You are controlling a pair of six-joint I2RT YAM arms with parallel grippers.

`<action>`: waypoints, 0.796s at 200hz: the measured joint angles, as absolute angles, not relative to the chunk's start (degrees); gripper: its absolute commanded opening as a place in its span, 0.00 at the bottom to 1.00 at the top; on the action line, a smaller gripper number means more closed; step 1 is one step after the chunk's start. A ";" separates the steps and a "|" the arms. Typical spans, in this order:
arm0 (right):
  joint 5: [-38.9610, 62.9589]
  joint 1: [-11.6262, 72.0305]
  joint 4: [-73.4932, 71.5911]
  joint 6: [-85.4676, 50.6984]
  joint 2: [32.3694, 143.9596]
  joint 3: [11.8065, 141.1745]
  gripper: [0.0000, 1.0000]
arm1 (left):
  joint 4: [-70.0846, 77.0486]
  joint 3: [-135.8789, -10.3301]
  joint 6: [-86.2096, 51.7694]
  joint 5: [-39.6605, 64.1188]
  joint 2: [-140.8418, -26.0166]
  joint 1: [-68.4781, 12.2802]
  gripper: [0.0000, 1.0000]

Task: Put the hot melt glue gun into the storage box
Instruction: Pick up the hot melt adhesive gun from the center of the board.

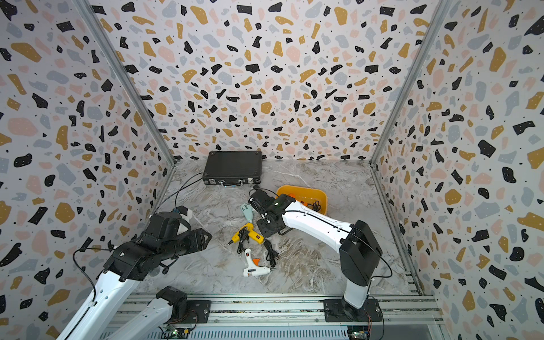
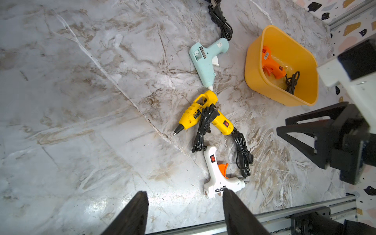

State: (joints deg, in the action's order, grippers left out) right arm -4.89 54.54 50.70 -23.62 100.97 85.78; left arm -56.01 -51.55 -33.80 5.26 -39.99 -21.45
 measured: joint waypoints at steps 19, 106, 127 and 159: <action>-5.10 58.48 51.27 -25.80 101.38 85.69 0.43 | -57.52 -51.55 -34.17 5.54 -37.52 -21.45 0.62; 1.02 66.35 48.27 -30.20 103.04 79.53 0.58 | -68.18 -54.59 -35.62 1.72 -34.02 -21.45 0.64; 1.39 66.61 46.98 -29.78 103.96 79.66 0.59 | -70.37 -55.11 -35.79 0.80 -33.85 -21.45 0.64; 2.37 66.67 45.32 -29.87 107.20 81.10 0.60 | -72.77 -55.90 -36.01 -0.49 -33.47 -21.50 0.64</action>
